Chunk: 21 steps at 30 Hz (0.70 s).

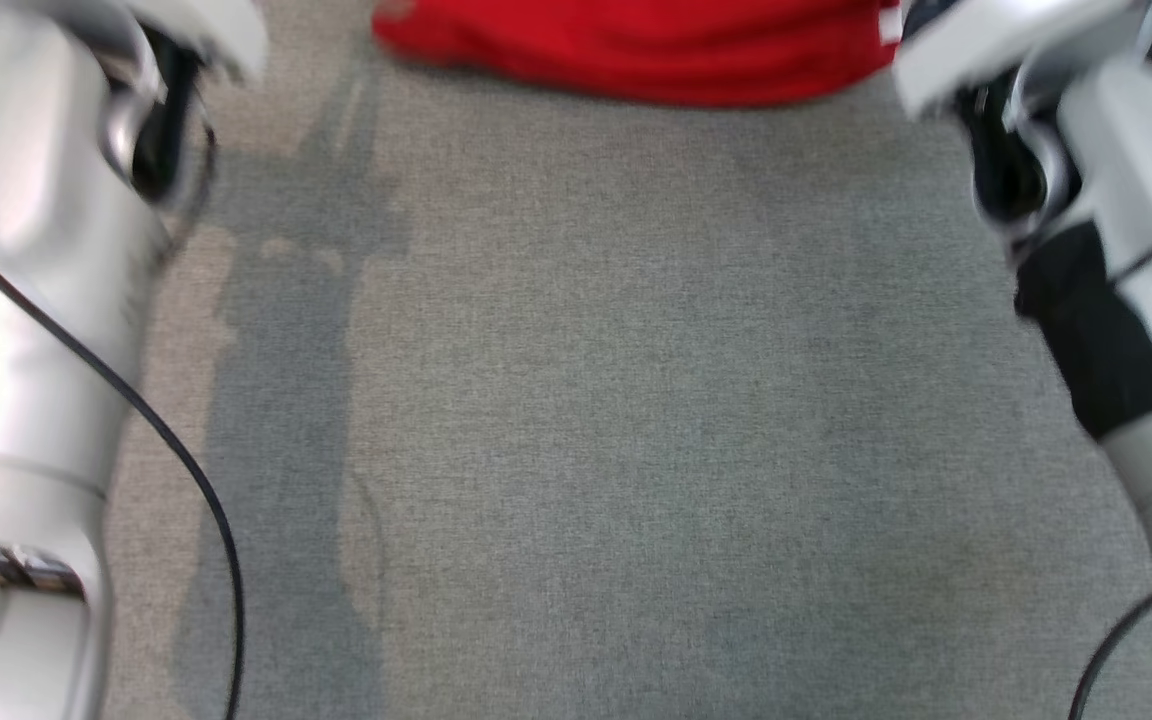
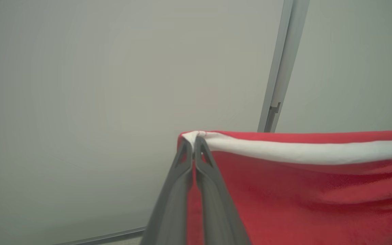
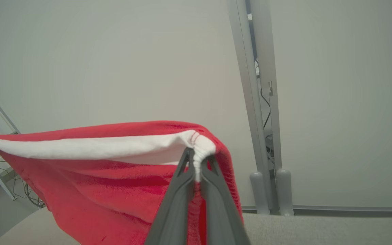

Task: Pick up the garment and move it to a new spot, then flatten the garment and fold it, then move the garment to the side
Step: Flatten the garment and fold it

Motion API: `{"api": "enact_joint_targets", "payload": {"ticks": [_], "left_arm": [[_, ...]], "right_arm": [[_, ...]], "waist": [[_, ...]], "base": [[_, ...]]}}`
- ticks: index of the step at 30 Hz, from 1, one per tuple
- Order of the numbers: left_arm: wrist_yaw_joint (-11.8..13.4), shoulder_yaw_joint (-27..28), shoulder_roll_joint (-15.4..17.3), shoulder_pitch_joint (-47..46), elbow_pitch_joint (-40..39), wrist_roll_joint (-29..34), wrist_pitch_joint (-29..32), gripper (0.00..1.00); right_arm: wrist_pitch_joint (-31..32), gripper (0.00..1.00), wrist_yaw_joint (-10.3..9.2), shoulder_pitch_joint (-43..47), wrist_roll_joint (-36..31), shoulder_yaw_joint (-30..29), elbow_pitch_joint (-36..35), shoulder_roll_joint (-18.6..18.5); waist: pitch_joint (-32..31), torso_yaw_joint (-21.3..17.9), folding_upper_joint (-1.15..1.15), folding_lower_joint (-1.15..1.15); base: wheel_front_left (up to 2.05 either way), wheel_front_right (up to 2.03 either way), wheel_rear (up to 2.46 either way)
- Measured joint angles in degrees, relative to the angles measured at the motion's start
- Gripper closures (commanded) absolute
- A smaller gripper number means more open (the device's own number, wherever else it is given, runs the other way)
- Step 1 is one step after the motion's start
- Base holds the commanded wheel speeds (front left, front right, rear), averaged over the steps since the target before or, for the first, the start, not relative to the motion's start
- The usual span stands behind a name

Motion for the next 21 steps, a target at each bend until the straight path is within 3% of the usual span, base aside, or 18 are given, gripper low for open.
{"api": "enact_joint_targets", "payload": {"ticks": [10,17,21], "left_arm": [[1.2,-0.8,1.4,29.6,-15.4,1.2,-0.7,1.00],[7.2,0.5,5.5,46.8,-30.0,0.4,1.9,1.00],[13.0,0.4,8.7,60.0,-46.2,-0.6,8.7,1.00]], "right_arm": [[-0.1,1.00,0.00,28.6,8.6,4.9,-15.7,-6.2],[-0.1,1.00,0.02,42.1,11.8,5.0,-23.1,-10.0],[-0.1,1.00,0.02,50.6,12.5,3.6,-26.8,-11.6]], "waist": [[-4.6,0.6,0.00,0.00],[-8.9,0.3,0.00,0.00],[-12.7,0.1,0.00,0.00]], "base": [[0.00,0.00,0.00],[0.00,0.00,0.00],[0.00,0.00,0.00]]}}
